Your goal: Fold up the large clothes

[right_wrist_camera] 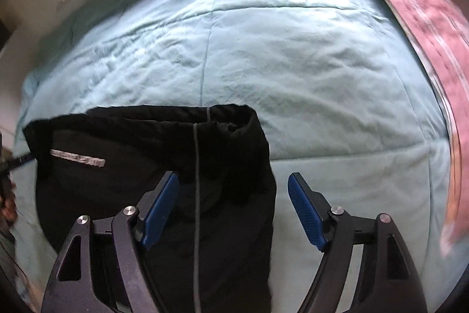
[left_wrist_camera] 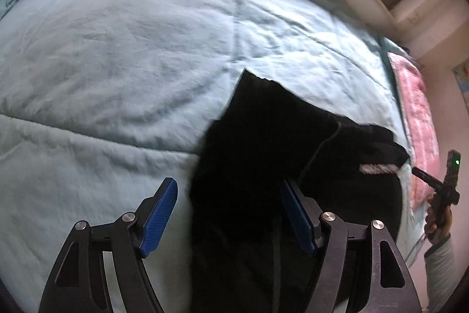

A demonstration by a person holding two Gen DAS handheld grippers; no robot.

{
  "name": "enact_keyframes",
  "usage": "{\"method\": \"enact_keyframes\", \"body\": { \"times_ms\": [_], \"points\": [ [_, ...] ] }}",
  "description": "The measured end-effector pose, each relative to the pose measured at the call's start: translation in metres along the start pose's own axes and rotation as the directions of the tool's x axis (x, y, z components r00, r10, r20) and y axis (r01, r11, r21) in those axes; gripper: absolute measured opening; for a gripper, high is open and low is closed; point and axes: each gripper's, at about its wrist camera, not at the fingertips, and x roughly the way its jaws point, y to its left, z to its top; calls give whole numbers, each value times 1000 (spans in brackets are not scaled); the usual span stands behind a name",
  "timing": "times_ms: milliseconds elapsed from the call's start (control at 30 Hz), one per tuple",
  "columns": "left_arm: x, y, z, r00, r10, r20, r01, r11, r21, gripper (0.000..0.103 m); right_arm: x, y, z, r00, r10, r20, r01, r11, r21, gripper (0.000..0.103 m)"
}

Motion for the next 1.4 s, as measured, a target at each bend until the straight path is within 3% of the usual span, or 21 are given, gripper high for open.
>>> {"method": "enact_keyframes", "body": {
  "times_ms": [67,167,267,367,433,467,500,567,600,667,800,900,1033,1167,1233,1333,1400],
  "points": [
    [14,13,9,1000,-21,-10,21,999,-44,74,16,-5,8,1000,12,-18,-12,1000,-8,80],
    [34,27,20,993,-108,-42,103,989,-104,74,43,-10,21,998,37,-51,-38,999,-14,80],
    [54,34,25,986,-141,-87,129,982,-139,75,69,-13,29,996,40,-84,-40,999,-6,80],
    [63,36,27,973,-212,-90,196,968,-159,74,94,-21,30,987,108,-120,-99,992,81,78],
    [68,34,29,961,-256,-100,237,957,-167,74,97,-21,29,986,137,-94,-127,986,108,51],
    [68,30,29,960,-263,-99,245,956,-163,74,95,-19,28,988,134,-77,-125,986,110,48],
    [66,26,29,964,-251,-91,236,960,-150,73,89,-15,26,994,92,-51,-87,992,97,38],
    [56,16,29,975,-210,-70,202,973,-107,38,76,-2,22,1000,18,-10,-17,999,47,29],
    [50,13,28,983,-170,-64,164,982,-97,35,69,3,20,1000,-17,9,17,1000,26,23],
    [34,6,24,990,-143,-19,141,987,-78,19,53,13,17,996,-77,47,77,997,-7,19],
    [-9,-13,26,993,-98,67,99,995,-23,17,11,27,26,978,-156,139,164,985,-47,17],
    [-40,-26,46,983,-106,151,107,994,4,15,-17,36,45,962,-184,202,202,977,-68,17],
    [-38,-24,80,975,-57,216,68,997,-42,15,-19,41,76,947,-210,241,231,971,-63,17],
    [15,12,96,985,57,162,-28,984,-174,8,34,31,101,965,-214,152,221,975,-33,17],
    [48,40,96,994,42,99,-14,964,-266,7,84,24,103,981,-188,42,189,981,-31,17],
    [67,59,85,998,-7,67,28,948,-317,7,135,18,87,984,-160,-76,157,987,-42,19],
    [65,59,77,997,-35,65,53,947,-317,7,145,15,79,985,-147,-88,146,989,-21,22]
  ]
}}
